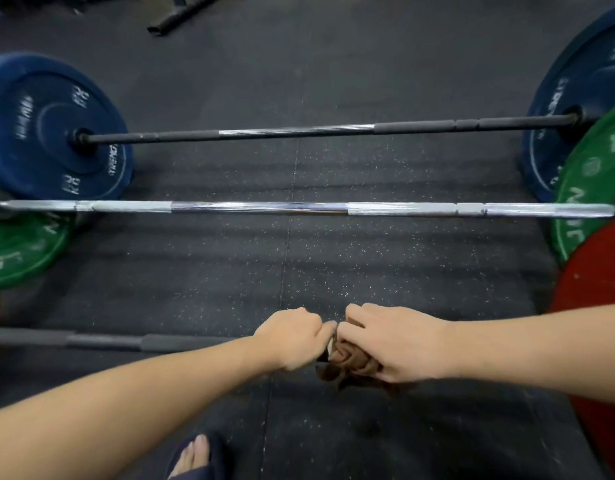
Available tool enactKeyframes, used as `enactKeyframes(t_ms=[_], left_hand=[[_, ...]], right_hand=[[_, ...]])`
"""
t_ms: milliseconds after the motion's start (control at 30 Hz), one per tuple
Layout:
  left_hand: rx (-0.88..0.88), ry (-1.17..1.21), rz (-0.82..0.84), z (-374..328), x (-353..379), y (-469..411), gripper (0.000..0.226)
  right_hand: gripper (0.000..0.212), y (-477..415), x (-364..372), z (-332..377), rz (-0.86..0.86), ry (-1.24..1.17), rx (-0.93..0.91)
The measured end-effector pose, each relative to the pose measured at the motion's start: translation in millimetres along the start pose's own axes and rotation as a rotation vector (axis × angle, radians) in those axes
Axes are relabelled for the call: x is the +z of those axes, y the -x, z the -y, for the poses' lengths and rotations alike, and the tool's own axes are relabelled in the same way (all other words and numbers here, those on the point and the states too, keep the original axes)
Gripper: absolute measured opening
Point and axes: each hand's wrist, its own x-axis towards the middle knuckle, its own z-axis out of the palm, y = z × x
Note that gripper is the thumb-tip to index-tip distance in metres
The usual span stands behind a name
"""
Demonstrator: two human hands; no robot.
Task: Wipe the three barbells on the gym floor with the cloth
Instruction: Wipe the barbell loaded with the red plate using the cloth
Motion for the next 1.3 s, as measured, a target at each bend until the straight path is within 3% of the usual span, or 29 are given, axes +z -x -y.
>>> enactKeyframes(t_ms=[233,367,767,967,1067,1167,1300], left_hand=[[-0.122,-0.077,-0.035,39.3,0.0,31.2,0.045],[-0.226,-0.07,-0.101,64.0,8.6,38.9,0.062],[-0.13,-0.067,-0.091,64.2,3.8,35.4,0.047],[-0.128,-0.041,-0.227,71.8,17.9,31.2,0.059],[-0.116,-0.038,-0.264,72.4,21.6,31.1,0.052],[-0.101,-0.11,-0.254,74.1,21.6,31.7,0.062],[-0.106,-0.11,-0.241,73.7,22.9,29.0,0.065]], right_hand=[[0.033,29.2,-7.7,-7.6,0.085,0.008,0.09],[0.036,21.5,-6.9,-1.3,0.089,0.045,0.1],[0.04,-28.8,5.4,32.4,-0.007,0.038,0.149],[0.052,-4.1,2.2,17.7,0.074,-0.005,0.164],[0.04,-17.4,5.8,25.6,0.018,0.011,0.174],[0.033,-40.2,6.8,37.9,-0.044,0.005,0.169],[0.038,-62.2,8.6,52.5,-0.068,-0.007,0.167]])
